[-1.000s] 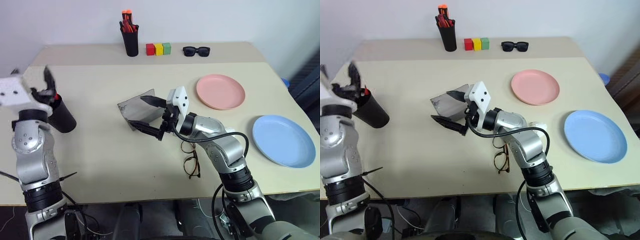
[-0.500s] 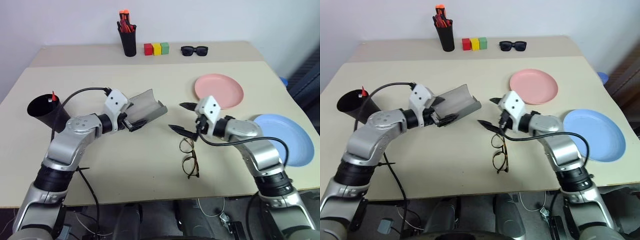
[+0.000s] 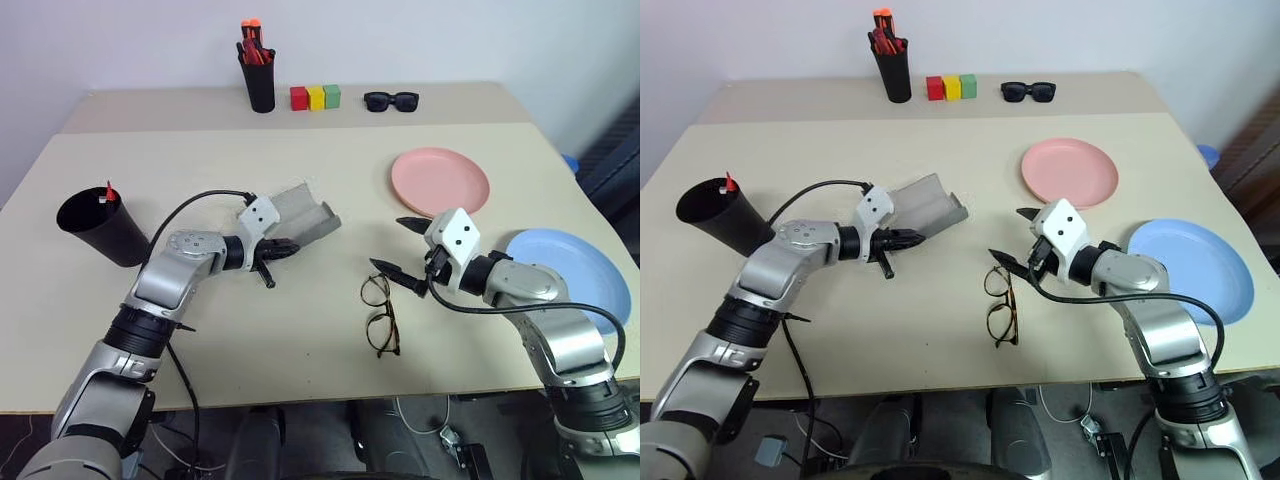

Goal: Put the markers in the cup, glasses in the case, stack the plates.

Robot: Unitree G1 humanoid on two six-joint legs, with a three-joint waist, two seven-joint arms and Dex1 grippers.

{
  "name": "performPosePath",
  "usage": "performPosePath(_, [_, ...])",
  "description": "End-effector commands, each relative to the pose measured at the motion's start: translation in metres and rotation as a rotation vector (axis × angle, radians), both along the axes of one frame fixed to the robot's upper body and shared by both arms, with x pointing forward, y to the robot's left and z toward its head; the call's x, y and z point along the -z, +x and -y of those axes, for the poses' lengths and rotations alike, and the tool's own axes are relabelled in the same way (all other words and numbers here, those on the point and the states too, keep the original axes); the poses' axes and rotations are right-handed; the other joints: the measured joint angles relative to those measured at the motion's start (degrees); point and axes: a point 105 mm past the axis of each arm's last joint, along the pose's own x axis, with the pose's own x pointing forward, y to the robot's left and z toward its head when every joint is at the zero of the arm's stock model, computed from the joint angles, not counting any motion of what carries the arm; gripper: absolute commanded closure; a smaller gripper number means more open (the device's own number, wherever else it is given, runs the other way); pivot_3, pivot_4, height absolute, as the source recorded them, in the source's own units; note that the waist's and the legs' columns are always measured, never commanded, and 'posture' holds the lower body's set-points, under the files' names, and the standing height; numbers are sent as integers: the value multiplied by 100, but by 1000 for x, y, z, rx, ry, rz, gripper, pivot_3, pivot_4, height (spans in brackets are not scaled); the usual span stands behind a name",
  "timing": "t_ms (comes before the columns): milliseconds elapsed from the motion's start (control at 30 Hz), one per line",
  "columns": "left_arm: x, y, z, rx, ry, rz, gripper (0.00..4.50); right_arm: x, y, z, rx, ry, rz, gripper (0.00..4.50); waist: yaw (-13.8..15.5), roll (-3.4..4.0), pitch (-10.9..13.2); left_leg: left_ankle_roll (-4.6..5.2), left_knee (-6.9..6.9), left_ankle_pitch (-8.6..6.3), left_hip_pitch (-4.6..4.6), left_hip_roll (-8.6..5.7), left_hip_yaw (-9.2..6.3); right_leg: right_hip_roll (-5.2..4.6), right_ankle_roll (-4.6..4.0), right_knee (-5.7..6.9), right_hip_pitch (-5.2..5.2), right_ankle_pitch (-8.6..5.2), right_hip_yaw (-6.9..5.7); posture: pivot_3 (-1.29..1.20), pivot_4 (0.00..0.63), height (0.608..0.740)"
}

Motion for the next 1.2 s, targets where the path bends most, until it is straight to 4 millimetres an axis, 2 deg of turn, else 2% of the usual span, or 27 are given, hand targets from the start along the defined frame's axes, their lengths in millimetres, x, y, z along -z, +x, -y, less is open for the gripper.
performPosePath(33, [-12,-19,15,222,36,142,4451,-15,-9,8,8,13,9,0,4,0,0,0,-1,0,0,0,0,0,-1,0,0,0,0,0,150,740])
performPosePath(167, [-5,-29,19,388,162,206,4451,-16,-22,15,29,195,-189,0,9,0,0,0,1,0,-1,0,0,0,-12,0,0,-6,1,0,150,740])
performPosePath(300, [1,-28,15,426,202,199,4451,-1,-38,18,37,159,-300,0,8,0,0,1,1,0,-1,0,0,0,-16,0,0,-9,2,0,150,740])
performPosePath(400, [0,-23,13,400,190,204,3595,10,-48,21,54,138,-375,0,-6,0,0,1,2,0,-1,0,0,1,-19,0,0,-11,3,0,150,740])
performPosePath(500, [-8,-19,15,364,151,249,2142,19,-52,25,92,135,-450,0,-2,0,0,2,6,0,-1,1,1,1,-18,1,0,-11,4,0,150,740])
performPosePath(667, [-23,-13,12,288,66,254,2142,25,-53,24,124,179,-520,0,-7,0,0,2,8,0,-2,1,0,2,-12,1,0,-9,4,0,150,740])
performPosePath(900, [-42,-10,-19,140,1,349,2142,31,-53,7,131,310,-643,0,-5,1,0,2,5,0,0,4,-1,5,-1,2,0,-3,4,0,150,740])
performPosePath(1067, [-42,-22,-33,50,-35,366,2142,44,-56,2,162,291,-700,0,2,1,0,2,4,0,-2,4,0,3,-1,0,0,-3,4,0,150,740])
performPosePath(1200, [-31,-41,-38,22,-9,329,2142,49,-54,2,183,291,-723,0,-8,1,0,2,4,0,-1,4,0,2,-9,0,0,-8,5,0,150,740])
